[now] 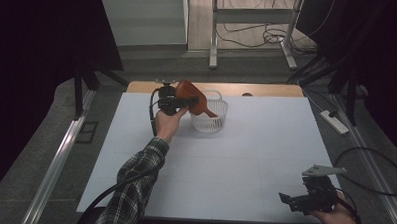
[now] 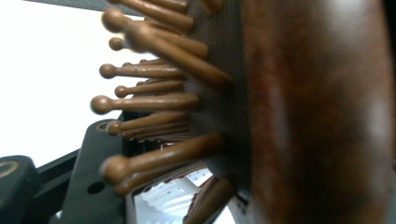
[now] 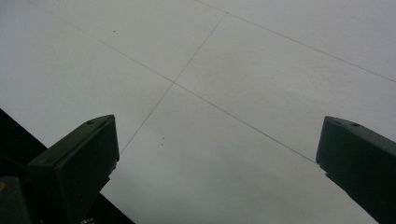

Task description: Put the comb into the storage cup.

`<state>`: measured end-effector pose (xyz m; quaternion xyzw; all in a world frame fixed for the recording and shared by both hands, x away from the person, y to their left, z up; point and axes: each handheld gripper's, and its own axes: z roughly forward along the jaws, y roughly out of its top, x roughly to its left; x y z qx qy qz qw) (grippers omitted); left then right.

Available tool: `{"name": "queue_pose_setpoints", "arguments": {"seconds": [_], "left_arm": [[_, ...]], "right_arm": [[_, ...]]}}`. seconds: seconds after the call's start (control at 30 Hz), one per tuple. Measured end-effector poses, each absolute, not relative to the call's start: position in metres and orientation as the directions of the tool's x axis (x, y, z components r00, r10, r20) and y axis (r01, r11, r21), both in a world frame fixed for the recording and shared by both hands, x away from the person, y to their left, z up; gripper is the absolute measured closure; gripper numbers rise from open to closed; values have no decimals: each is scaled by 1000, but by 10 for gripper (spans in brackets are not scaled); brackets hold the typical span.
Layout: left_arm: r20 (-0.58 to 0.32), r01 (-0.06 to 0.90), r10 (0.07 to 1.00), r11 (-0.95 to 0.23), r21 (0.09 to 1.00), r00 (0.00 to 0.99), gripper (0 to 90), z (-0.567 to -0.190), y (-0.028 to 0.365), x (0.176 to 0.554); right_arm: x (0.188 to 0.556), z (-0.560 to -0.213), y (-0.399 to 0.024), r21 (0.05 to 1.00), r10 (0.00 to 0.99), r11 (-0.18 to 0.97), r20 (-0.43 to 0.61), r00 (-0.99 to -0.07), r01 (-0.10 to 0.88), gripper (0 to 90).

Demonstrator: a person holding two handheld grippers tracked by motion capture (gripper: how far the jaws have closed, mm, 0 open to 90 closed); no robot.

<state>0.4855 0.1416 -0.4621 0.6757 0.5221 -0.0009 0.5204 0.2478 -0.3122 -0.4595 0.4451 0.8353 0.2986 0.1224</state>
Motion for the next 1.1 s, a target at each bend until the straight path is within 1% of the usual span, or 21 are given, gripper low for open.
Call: {"name": "queue_pose_setpoints", "arguments": {"seconds": [0.27, 0.57, 1.1], "left_arm": [[-513, 693, 728, 72, 718, 456, 392, -461, 141, 486], [-478, 681, 742, 40, 731, 470, 360, -458, 141, 485], [-427, 668, 762, -9, 744, 487, 263, -452, 143, 483]], "right_arm": [[248, -459, -312, 610, 817, 426, 59, -574, 668, 0], [247, -459, -312, 619, 818, 426, 50, -574, 660, 0], [246, -459, -312, 617, 820, 424, 50, -571, 663, 0]]}}
